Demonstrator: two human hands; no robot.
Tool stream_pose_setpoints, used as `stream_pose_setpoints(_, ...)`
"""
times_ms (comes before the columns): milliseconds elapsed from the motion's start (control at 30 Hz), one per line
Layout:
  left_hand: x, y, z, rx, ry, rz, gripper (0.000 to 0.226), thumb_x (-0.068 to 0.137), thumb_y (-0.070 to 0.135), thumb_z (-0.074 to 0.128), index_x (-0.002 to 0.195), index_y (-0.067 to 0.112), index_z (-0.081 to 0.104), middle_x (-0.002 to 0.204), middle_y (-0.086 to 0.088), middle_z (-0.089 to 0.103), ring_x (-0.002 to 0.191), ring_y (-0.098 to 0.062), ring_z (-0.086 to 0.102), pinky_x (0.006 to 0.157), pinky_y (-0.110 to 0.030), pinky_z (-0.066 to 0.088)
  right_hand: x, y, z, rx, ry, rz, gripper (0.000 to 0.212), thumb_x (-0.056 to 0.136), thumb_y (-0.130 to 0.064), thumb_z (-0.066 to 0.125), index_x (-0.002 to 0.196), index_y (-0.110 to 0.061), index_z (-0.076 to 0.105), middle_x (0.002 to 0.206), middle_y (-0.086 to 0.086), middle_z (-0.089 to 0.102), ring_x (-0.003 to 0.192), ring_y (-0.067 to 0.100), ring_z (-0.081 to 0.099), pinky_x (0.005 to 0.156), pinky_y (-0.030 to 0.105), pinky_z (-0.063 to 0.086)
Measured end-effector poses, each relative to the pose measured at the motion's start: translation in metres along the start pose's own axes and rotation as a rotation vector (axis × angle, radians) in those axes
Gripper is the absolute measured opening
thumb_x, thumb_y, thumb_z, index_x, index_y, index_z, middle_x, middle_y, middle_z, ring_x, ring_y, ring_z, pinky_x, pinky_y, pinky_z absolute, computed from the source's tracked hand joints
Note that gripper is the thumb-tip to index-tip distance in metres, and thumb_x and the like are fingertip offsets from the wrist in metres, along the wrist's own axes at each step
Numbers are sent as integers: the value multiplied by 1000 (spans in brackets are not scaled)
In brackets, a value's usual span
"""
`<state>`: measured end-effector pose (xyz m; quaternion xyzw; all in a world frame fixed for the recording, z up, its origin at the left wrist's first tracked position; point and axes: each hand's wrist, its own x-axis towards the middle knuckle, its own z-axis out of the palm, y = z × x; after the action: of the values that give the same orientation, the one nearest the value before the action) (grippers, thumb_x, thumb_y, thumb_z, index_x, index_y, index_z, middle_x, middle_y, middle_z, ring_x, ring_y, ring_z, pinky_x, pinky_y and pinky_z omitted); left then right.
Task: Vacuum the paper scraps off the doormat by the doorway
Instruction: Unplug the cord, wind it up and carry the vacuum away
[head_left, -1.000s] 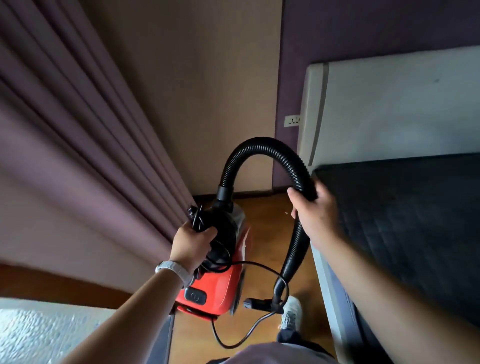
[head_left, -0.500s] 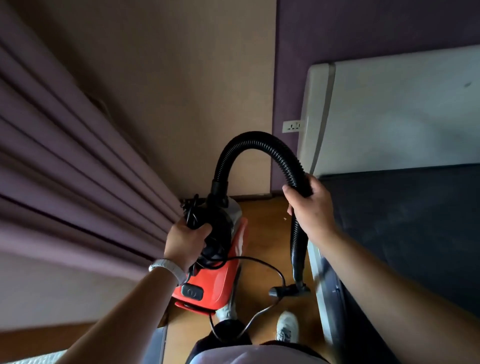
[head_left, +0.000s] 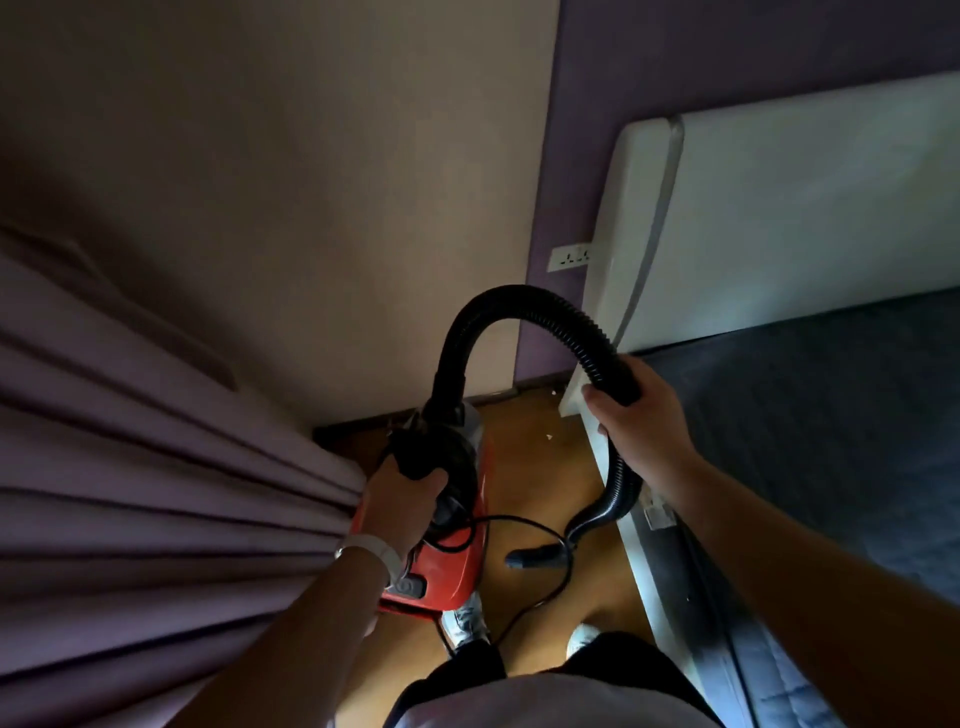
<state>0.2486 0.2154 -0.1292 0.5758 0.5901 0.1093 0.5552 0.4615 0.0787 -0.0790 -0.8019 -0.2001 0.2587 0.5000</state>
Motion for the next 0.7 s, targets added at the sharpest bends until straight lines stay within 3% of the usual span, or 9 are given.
stream_pose_setpoints(67,33,-15,8,44,-26,-22,39,67,32,73,103,16,65,88,-18,73,83,-37,71,75,-50,58,19,8,13,-22,9,44,14,89,-22,68,98,-29,60,66,-6,64,53,5,61,51,19,51)
stream_pose_setpoints(100,44,-17,13,59,-46,-36,37,71,25,72,106,14,66,96,-23,71,92,-42,68,79,-53,56,29,14,18,-15,1,68,13,89,-21,68,97,-28,60,66,-6,63,53,6,61,50,20,50)
stream_pose_setpoints(167,55,-9,21,81,-68,-53,30,81,11,69,111,7,65,94,-23,70,93,-41,67,74,-46,53,48,27,27,17,-12,124,12,90,-16,67,97,-23,60,66,-2,61,51,7,57,47,19,47)
stream_pose_setpoints(233,71,-6,28,87,-58,-56,26,83,8,68,110,7,65,83,-10,66,78,-30,63,65,-28,44,67,39,34,27,-22,166,11,91,-13,66,93,-21,58,65,-1,59,48,6,54,45,17,44)
stream_pose_setpoints(367,114,-19,61,143,-47,-95,22,86,3,65,105,14,63,77,2,60,61,-8,52,46,-7,35,111,71,50,3,-74,222,14,90,-17,67,92,-24,55,69,2,58,54,13,55,50,29,46)
stream_pose_setpoints(400,122,-23,70,150,-48,-105,23,86,1,64,106,13,63,78,0,58,58,-1,48,44,-5,35,125,76,53,-21,-93,209,14,89,-19,67,95,-24,55,70,3,59,55,14,56,50,30,46)
stream_pose_setpoints(500,154,-40,101,163,-46,-166,22,87,-2,62,103,12,56,68,5,48,49,0,42,43,-4,36,172,94,58,-164,-147,129,19,87,-26,69,102,-24,57,74,1,63,56,9,58,50,26,47)
stream_pose_setpoints(700,235,-101,169,169,-28,-261,34,86,8,65,120,10,59,81,4,57,63,-2,48,45,-13,32,247,175,80,-242,-183,131,17,86,-23,70,97,-21,57,64,-7,59,45,-2,53,42,17,42)
